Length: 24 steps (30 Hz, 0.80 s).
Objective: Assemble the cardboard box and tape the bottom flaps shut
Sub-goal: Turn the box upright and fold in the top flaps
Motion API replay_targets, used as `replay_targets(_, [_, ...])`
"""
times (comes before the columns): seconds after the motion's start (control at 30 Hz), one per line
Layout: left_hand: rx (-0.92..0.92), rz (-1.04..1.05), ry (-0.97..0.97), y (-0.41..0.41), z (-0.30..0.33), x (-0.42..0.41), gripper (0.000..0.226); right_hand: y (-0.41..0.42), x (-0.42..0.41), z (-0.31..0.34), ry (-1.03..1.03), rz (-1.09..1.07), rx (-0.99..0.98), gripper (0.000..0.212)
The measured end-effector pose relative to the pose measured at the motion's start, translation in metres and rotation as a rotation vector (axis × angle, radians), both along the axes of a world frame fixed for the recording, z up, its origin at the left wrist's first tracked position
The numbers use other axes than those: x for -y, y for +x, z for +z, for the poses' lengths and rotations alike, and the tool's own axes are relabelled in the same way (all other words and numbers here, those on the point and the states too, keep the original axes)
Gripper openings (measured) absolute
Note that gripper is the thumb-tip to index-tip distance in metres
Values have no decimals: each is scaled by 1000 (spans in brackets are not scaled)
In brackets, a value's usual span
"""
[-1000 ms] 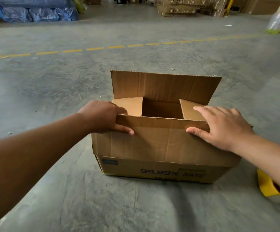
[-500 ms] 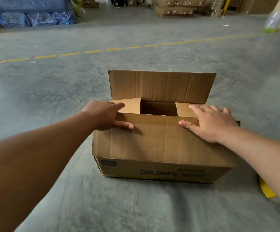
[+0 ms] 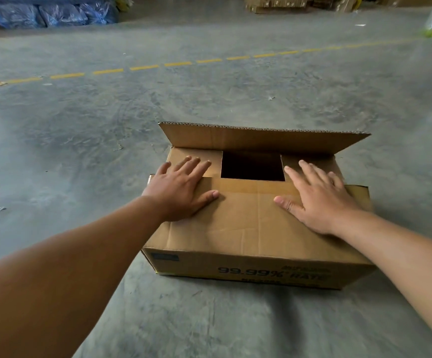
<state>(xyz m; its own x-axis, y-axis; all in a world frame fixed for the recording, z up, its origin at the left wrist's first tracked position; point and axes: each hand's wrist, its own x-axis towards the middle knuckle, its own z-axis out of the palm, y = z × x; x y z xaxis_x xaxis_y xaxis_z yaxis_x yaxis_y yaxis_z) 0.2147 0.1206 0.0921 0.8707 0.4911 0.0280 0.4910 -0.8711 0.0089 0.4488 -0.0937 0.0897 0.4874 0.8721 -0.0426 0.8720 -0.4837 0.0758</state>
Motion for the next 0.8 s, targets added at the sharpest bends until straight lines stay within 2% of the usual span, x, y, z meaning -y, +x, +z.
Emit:
replay_targets(0.27, [-117, -14, -103, 6, -40, -10, 87, 1, -4, -37, -83, -8, -123, 89])
replay_targets(0.4, [-137, -14, -90, 11, -39, -14, 87, 2, -9, -35, -77, -41, -159, 88])
replay_targets(0.53, [-156, -8, -95, 7, -38, -9, 96, -8, -8, -33, -83, -72, -174, 91])
replay_targets(0.63, [-172, -17, -112, 1, -35, -1, 104, -17, 1, -31, -99, -72, -183, 95])
replay_targets(0.8, [-169, -26, -123, -27, -34, 24, 103, -42, 28, -28, -114, -31, -199, 97])
